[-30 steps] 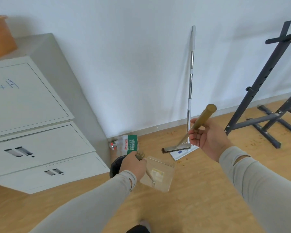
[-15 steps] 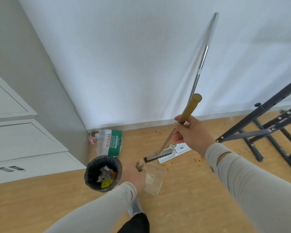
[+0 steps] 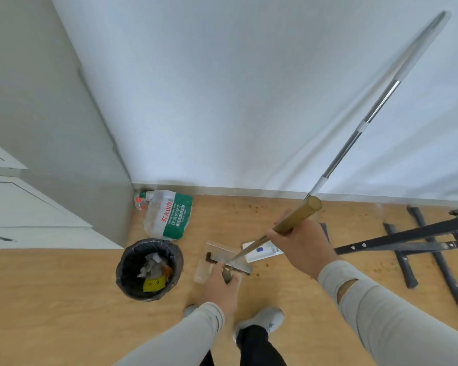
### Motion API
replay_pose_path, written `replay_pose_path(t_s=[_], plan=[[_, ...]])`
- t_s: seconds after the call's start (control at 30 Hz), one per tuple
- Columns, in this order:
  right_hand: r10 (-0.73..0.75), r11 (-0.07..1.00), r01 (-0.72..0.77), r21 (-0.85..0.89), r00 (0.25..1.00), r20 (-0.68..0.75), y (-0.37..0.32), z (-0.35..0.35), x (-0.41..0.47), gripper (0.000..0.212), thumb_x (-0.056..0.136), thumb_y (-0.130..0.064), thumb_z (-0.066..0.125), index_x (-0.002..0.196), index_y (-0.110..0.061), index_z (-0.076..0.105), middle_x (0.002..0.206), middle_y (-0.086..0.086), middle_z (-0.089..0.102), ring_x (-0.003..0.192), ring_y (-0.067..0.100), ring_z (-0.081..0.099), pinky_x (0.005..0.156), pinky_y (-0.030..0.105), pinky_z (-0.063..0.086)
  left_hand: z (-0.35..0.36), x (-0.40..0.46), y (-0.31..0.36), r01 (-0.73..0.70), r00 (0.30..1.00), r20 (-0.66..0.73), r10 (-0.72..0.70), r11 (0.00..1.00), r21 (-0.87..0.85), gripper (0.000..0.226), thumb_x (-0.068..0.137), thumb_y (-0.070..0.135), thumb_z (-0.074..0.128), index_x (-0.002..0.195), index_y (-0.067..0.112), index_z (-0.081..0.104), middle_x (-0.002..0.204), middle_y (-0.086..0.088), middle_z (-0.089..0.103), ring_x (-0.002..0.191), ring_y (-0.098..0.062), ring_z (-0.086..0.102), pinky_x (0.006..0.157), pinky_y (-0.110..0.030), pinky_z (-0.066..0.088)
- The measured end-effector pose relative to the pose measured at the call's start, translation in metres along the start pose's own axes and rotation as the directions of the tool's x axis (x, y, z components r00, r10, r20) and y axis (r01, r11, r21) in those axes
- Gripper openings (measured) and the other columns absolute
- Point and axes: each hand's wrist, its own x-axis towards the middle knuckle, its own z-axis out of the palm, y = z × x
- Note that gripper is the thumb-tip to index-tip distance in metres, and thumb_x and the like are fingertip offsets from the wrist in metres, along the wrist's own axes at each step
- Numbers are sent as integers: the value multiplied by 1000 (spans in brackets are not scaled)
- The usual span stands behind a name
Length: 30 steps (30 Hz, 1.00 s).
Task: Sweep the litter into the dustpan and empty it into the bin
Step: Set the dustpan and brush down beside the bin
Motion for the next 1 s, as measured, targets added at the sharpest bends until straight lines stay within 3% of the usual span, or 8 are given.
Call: replay_pose_path(t_s=[0.2,0.3,0.37,0.7,0.8,1.0], plan=[[-32,998,37,-57,995,90,5,17,30,21,85,-30,72,81,-11,65,71,12,70,69,28,68,63,39,60,19,30,12,58,998,38,-55,994,-95,57,102,34,56,154,30,33,135,4,59,125,-23,59,103,-33,45],[-70,990,82,-114,992,102,7,20,37,21,88,-34,69,82,-14,64,67,7,70,63,19,67,60,34,59,28,39,15,62,997,59,-56,992,-111,59,100,35,58,154,29,34,128,9,60,125,-20,58,109,-35,45],[-94,989,105,-106,991,96,7,20,38,20,88,-36,69,82,-17,64,65,5,70,59,15,66,57,32,60,33,39,18,70,994,85,-62,993,-93,59,100,37,58,153,29,33,121,12,59,122,-20,59,108,-36,46],[-141,983,161,-90,971,193,-2,5,35,19,90,-32,69,85,-15,63,74,5,71,69,18,66,55,20,49,33,43,26,-9,989,149,-15,988,157,71,99,51,50,158,41,12,140,2,59,121,-27,62,104,-44,50],[-163,978,189,-93,958,238,-4,6,31,18,90,-32,67,85,-16,62,74,6,70,70,19,66,60,25,52,32,45,28,0,990,139,-19,991,137,71,96,52,52,157,44,16,140,5,60,121,-26,62,105,-44,49],[-183,969,216,-117,952,246,-6,8,30,21,90,-36,67,84,-17,61,73,5,70,70,16,66,56,15,47,40,54,29,-11,996,85,8,999,31,64,94,51,55,152,43,29,131,9,65,118,-23,64,104,-45,51]])
